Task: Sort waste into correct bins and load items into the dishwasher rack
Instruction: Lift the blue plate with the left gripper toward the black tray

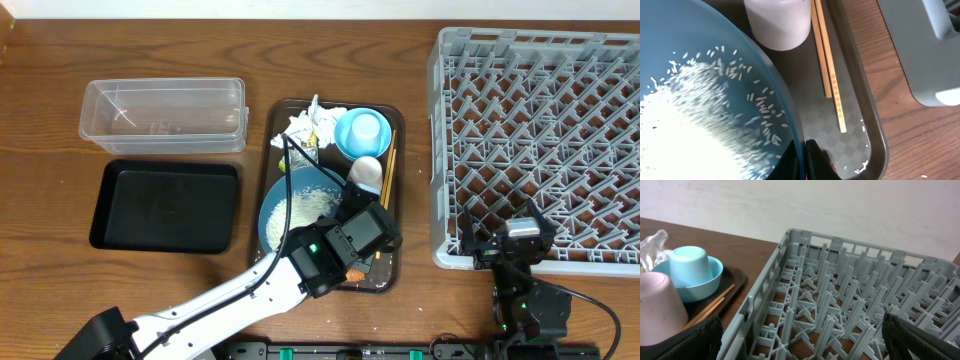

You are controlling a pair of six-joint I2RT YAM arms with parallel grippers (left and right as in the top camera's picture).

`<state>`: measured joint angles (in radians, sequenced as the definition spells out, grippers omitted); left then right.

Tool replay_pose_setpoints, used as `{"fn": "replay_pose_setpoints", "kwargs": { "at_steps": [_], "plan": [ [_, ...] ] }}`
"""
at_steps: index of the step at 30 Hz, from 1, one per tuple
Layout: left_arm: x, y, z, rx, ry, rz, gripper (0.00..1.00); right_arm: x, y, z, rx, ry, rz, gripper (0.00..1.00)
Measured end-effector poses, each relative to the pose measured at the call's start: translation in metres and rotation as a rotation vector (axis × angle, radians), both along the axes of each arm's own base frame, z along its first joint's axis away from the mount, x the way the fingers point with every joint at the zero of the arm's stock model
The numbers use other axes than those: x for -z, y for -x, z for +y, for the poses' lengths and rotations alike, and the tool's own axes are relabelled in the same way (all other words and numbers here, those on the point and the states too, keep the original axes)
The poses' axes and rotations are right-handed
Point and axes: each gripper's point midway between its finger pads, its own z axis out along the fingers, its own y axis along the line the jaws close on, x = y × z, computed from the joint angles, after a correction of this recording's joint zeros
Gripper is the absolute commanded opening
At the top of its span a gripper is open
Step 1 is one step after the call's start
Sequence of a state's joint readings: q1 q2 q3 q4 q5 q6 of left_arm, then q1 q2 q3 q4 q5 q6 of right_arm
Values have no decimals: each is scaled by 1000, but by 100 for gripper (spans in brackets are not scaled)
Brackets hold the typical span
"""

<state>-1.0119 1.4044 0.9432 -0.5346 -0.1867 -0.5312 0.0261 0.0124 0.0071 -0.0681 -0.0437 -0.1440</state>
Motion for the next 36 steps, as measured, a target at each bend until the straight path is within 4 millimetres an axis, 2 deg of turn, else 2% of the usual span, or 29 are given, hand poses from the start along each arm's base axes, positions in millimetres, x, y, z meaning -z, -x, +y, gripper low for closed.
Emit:
{"fn": "replay_pose_setpoints", "kwargs": {
  "at_steps": [7, 14, 19, 25, 29, 36],
  "plan": [
    [-1, 0, 0, 19, -9, -7, 6, 0, 0, 0, 0, 0, 0, 99],
    [-22, -10, 13, -8, 30, -47, 6, 0, 0, 0, 0, 0, 0, 99],
    [-38, -25, 29, -55, 59, -84, 6, 0, 0, 0, 0, 0, 0, 99],
    [-45, -44, 50, -119, 59, -110, 6, 0, 0, 0, 0, 0, 0, 99],
    [-48, -60, 70, -195, 62, -121, 6, 0, 0, 0, 0, 0, 0, 99],
    [-67, -86, 104, -312, 127, -167, 6, 0, 0, 0, 0, 0, 0, 99]
  ]
}}
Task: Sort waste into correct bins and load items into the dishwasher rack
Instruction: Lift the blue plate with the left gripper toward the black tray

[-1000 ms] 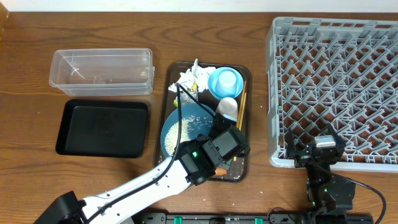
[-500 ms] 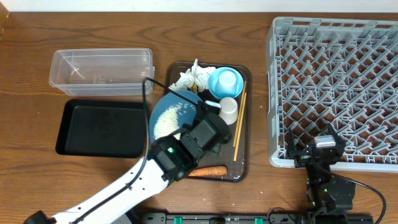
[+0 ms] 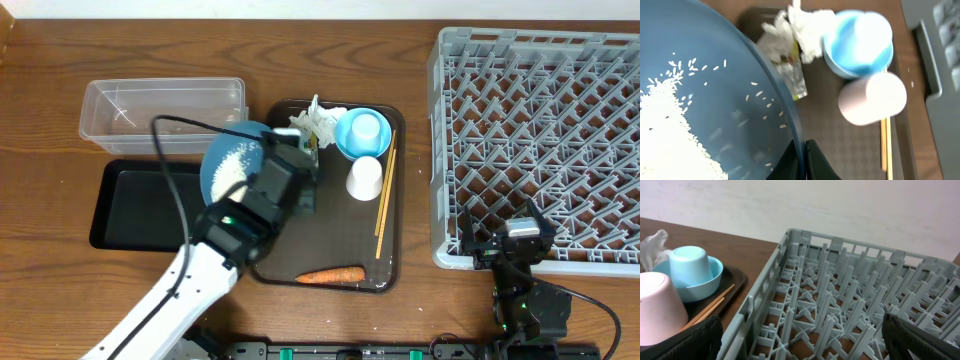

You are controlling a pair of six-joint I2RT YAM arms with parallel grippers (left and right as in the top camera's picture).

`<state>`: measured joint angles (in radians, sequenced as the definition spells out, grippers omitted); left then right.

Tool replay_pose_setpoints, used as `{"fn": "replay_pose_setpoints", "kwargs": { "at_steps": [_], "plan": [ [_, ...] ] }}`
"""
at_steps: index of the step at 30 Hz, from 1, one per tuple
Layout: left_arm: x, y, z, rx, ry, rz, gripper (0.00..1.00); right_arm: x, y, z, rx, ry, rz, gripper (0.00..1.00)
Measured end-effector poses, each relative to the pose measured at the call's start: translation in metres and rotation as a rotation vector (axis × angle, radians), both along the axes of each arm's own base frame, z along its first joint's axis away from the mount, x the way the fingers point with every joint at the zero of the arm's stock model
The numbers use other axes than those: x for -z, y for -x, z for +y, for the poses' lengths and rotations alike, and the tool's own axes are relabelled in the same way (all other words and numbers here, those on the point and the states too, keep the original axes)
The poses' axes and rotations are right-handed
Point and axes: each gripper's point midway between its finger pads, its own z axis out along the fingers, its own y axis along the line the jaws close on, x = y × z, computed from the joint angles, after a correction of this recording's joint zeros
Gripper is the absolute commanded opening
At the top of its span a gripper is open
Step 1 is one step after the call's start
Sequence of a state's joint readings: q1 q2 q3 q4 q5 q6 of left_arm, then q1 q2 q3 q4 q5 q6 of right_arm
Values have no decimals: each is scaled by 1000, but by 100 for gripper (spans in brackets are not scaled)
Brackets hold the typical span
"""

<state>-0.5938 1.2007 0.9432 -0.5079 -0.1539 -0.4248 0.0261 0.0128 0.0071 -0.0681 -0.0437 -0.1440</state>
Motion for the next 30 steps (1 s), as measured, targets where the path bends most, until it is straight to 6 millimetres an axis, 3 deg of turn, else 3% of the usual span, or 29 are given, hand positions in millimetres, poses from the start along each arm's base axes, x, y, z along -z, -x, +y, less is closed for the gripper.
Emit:
{"fn": "replay_pose_setpoints", "kwargs": {
  "at_steps": [6, 13, 30],
  "plan": [
    [-7, -20, 22, -57, 113, 3, 6, 0, 0, 0, 0, 0, 0, 99],
    [-9, -31, 51, -108, 240, 45, 6, 0, 0, 0, 0, 0, 0, 99],
    [-30, -23, 71, -82, 496, 93, 6, 0, 0, 0, 0, 0, 0, 99]
  ]
}}
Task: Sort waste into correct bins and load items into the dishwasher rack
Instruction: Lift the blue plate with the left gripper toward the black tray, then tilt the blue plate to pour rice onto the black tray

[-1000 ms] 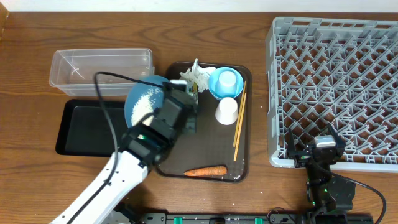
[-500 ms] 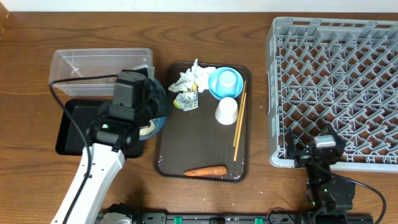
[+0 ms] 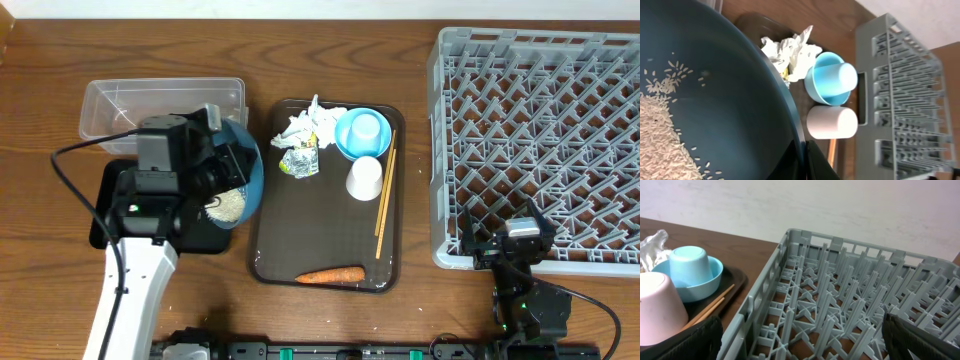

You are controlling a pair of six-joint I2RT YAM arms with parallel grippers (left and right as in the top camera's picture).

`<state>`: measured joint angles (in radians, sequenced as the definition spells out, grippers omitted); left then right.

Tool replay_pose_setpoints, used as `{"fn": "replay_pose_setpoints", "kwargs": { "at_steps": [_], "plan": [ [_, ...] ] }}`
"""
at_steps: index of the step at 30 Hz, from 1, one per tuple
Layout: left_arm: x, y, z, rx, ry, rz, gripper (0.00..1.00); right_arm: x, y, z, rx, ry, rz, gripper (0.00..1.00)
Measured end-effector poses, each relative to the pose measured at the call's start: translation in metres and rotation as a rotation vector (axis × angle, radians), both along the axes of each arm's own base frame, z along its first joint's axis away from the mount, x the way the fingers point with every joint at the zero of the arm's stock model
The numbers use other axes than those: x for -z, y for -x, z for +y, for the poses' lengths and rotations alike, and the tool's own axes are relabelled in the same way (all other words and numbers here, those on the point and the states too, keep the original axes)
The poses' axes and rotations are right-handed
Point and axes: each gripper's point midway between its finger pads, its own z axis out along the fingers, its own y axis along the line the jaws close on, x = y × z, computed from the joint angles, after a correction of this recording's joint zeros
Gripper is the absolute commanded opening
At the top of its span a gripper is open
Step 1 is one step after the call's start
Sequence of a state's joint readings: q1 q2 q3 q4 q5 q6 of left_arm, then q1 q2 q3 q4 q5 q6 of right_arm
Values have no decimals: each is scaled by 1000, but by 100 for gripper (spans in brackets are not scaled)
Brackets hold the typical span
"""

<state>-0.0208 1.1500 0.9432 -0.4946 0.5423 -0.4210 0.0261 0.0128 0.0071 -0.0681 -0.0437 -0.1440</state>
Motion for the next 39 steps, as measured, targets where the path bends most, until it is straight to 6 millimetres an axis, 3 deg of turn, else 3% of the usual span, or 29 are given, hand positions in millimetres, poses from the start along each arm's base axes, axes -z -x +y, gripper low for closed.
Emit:
{"fn": "replay_pose_setpoints", "kwargs": {
  "at_steps": [9, 26, 39],
  "plan": [
    [-2, 7, 20, -42, 67, 36, 6, 0, 0, 0, 0, 0, 0, 99],
    [-35, 15, 45, -64, 224, -45, 6, 0, 0, 0, 0, 0, 0, 99],
    [-33, 24, 63, -106, 308, 1, 6, 0, 0, 0, 0, 0, 0, 99]
  ]
}}
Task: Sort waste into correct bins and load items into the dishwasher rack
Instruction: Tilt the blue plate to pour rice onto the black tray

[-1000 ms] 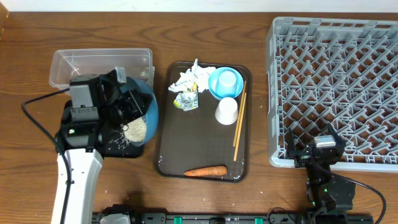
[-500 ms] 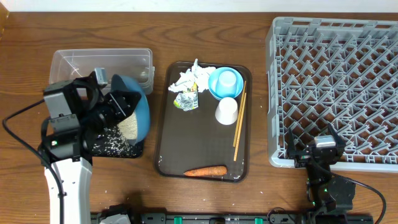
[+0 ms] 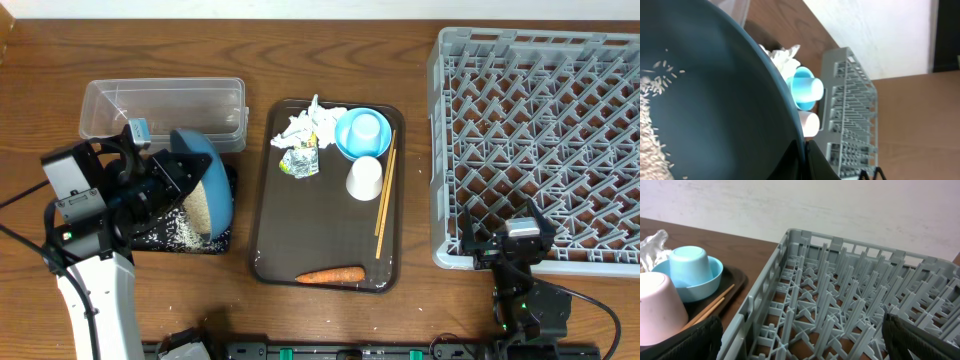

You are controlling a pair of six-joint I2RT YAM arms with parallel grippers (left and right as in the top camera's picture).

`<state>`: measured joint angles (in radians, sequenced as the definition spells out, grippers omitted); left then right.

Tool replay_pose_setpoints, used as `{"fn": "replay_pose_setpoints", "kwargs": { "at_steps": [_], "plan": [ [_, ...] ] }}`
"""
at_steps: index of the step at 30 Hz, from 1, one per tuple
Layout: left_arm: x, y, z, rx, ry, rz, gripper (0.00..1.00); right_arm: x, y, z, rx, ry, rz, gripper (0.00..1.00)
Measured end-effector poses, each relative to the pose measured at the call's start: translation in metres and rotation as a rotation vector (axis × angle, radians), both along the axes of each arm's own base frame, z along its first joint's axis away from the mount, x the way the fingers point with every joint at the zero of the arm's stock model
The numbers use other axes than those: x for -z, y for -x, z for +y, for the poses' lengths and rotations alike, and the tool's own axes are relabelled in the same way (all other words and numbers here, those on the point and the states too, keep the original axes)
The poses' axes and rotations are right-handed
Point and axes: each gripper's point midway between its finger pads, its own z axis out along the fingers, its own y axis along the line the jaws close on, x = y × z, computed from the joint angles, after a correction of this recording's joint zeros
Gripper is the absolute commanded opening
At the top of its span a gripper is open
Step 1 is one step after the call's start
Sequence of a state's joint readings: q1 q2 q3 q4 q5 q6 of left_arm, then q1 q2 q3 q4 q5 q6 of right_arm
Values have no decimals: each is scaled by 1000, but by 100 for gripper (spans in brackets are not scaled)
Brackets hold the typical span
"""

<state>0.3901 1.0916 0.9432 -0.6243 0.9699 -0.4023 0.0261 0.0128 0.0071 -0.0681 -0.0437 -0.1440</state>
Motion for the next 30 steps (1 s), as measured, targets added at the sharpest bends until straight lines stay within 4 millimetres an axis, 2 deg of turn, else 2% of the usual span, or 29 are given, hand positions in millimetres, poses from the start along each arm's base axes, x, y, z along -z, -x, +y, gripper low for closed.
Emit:
{"fn": "replay_pose_setpoints", "kwargs": {
  "at_steps": [7, 13, 19, 26, 30],
  "plan": [
    [-9, 1, 3, 35, 100, -29, 6, 0, 0, 0, 0, 0, 0, 99],
    [-2, -4, 21, 9, 158, -19, 6, 0, 0, 0, 0, 0, 0, 99],
    [3, -8, 32, 30, 254, -25, 6, 0, 0, 0, 0, 0, 0, 99],
    [-11, -4, 37, 75, 348, -107, 6, 0, 0, 0, 0, 0, 0, 99],
    [-15, -2, 48, 49, 359, -133, 6, 0, 0, 0, 0, 0, 0, 99]
  ]
}}
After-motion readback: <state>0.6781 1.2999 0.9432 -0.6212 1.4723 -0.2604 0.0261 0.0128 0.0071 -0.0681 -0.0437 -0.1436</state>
